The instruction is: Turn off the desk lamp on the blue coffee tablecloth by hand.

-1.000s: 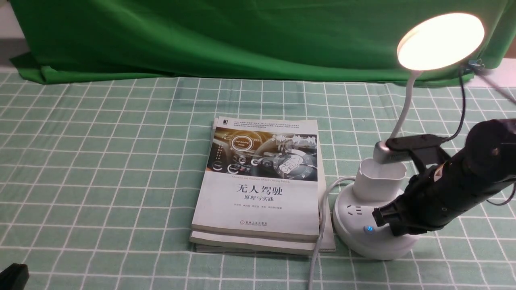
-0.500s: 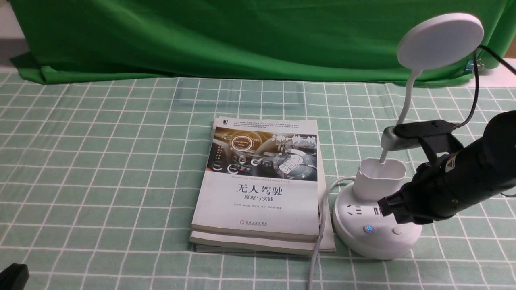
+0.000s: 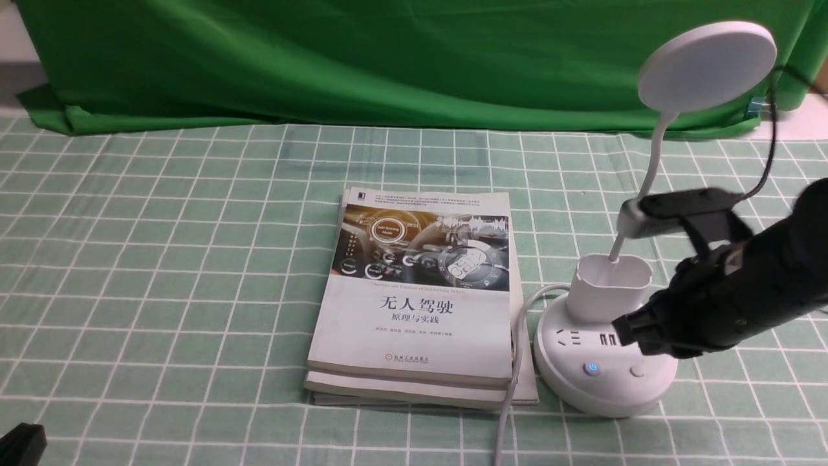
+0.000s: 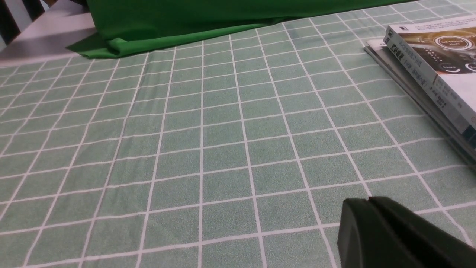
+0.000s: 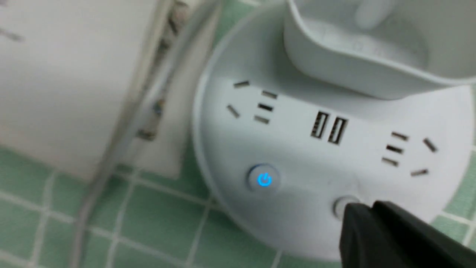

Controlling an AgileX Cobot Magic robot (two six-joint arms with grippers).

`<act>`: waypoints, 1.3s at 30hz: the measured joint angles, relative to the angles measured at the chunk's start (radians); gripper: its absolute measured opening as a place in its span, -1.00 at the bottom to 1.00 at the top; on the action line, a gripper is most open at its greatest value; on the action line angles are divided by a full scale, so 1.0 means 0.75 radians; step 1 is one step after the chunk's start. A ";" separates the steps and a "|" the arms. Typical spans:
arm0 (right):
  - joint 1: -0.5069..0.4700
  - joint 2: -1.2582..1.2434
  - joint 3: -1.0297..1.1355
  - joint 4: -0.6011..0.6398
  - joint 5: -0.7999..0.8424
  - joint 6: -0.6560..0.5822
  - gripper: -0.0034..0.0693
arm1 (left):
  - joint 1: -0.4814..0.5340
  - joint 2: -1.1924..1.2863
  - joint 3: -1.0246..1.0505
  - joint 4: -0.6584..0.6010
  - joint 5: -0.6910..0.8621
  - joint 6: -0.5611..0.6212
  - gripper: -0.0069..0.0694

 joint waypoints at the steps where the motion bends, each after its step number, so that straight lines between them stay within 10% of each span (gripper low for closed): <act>1: 0.008 -0.061 0.015 0.000 0.009 0.004 -0.80 | 0.000 0.000 0.000 0.000 0.000 0.000 -0.82; 25: 0.015 -1.168 0.482 -0.159 -0.120 0.203 -0.82 | 0.000 0.000 0.000 0.000 0.000 0.000 -0.82; 39: -0.388 -1.825 1.181 -0.217 -0.615 0.098 -0.83 | 0.000 0.000 0.000 0.000 0.000 0.000 -0.82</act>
